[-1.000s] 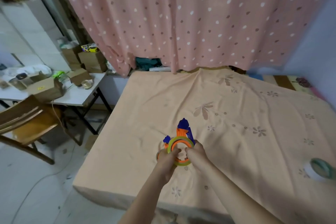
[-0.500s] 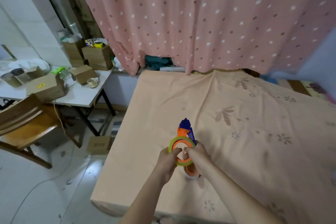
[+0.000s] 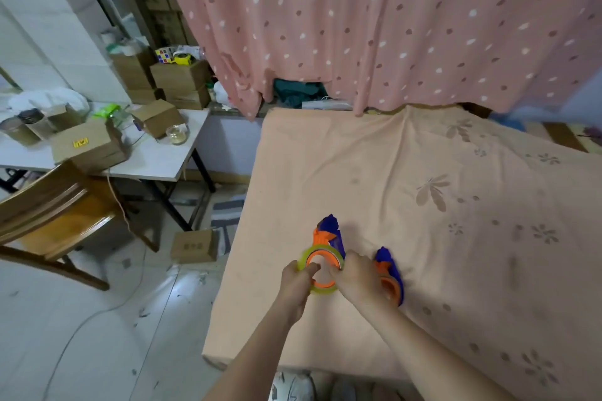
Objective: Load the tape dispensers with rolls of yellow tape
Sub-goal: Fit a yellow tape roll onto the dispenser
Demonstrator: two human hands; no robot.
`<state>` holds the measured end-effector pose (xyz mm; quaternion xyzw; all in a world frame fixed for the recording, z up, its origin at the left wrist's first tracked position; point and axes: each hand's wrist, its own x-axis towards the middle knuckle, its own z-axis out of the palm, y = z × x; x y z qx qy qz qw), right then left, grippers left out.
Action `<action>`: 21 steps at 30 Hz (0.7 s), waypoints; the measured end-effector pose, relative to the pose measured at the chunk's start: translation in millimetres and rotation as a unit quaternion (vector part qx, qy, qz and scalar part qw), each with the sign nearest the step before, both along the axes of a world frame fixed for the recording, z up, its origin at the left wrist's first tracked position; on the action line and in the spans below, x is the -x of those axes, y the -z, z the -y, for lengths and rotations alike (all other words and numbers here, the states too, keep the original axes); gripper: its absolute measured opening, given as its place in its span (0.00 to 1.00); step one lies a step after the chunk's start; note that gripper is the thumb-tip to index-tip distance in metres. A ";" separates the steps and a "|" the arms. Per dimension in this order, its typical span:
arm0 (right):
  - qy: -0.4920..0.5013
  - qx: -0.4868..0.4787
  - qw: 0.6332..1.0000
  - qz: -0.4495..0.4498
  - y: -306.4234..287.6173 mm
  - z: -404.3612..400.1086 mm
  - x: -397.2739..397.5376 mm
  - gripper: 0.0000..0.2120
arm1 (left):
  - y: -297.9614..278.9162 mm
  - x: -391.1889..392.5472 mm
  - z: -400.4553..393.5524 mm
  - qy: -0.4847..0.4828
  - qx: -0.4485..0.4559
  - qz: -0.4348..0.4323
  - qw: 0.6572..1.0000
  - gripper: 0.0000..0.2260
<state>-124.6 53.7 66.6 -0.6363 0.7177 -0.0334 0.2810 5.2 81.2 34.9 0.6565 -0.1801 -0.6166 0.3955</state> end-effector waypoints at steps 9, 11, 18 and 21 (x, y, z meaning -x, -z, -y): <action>-0.007 -0.027 0.999 -0.018 63.7 -0.6 -31.9 0.09 | 38.6 -27.4 -0.9 0.026 -0.079 0.073 0.994 0.23; -0.005 -0.031 0.999 -0.025 78.3 1.9 -38.4 0.08 | 50.4 -33.8 0.3 0.016 -0.102 0.178 0.979 0.26; -0.009 -0.072 0.996 -0.042 116.1 19.7 -65.3 0.08 | 71.9 -46.8 14.5 0.019 -0.112 0.325 0.939 0.13; 0.015 -0.093 0.995 -0.023 129.7 33.9 -69.1 0.08 | 83.0 -50.8 23.0 0.035 -0.114 0.328 0.937 0.11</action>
